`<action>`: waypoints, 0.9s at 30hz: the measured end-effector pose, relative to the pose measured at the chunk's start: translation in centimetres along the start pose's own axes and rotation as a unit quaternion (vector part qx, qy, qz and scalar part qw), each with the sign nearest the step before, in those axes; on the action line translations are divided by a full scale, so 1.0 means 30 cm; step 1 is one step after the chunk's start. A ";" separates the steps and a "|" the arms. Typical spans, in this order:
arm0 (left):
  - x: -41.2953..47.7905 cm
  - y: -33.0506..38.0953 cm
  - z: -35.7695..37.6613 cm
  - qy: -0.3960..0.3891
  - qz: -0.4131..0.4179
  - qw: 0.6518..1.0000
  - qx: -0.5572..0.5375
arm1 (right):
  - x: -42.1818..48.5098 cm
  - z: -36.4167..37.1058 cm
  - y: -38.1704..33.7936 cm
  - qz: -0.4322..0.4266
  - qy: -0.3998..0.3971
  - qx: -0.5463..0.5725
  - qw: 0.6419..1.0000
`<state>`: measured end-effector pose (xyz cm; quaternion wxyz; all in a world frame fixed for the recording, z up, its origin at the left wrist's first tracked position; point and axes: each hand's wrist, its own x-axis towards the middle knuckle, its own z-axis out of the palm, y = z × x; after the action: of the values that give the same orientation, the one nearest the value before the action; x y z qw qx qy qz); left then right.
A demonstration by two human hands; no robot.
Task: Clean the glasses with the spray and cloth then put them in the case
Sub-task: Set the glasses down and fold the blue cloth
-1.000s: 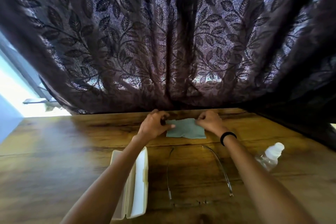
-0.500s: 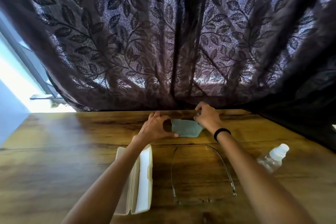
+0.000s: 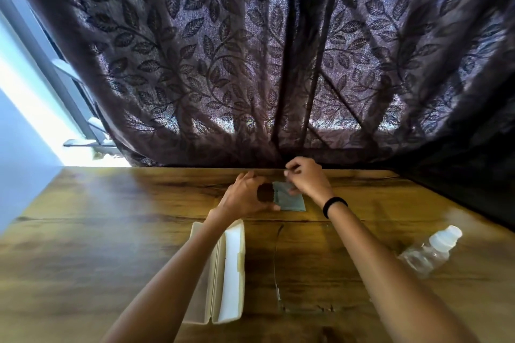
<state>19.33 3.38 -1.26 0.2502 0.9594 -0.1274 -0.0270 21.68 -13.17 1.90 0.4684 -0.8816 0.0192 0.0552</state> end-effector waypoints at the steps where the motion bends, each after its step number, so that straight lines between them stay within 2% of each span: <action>1: 0.003 0.001 0.004 0.011 0.004 1.000 -0.008 | -0.006 -0.021 0.012 0.003 0.007 0.000 1.000; 5: 0.014 0.016 0.032 0.064 0.038 0.996 -0.039 | -0.044 -0.081 0.061 0.009 0.022 -0.071 0.997; 7: 0.026 0.027 0.046 0.068 0.077 0.994 -0.037 | -0.065 -0.090 0.079 0.008 -0.015 -0.103 0.995; 11: 0.046 0.025 0.043 -0.015 0.157 0.987 0.007 | -0.102 -0.093 0.095 -0.058 -0.127 -0.202 0.969; 14: 0.047 0.009 0.027 -0.077 0.145 0.985 0.059 | -0.107 -0.093 0.105 -0.089 -0.134 -0.242 0.957; 17: 0.047 0.001 0.021 -0.076 0.140 0.984 0.084 | -0.102 -0.088 0.113 -0.107 -0.111 -0.282 0.947; 23: 0.053 -0.006 0.031 -0.018 0.140 0.988 0.059 | -0.087 -0.083 0.144 -0.135 -0.073 -0.242 0.958; 27: 0.056 0.005 0.017 -0.017 0.100 0.994 -0.041 | -0.067 -0.091 0.135 -0.095 -0.091 -0.135 0.982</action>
<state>20.88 2.58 -1.61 0.2884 0.9304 -0.2252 -0.0231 19.56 -17.73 0.30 0.3477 -0.9259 -0.1155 0.0925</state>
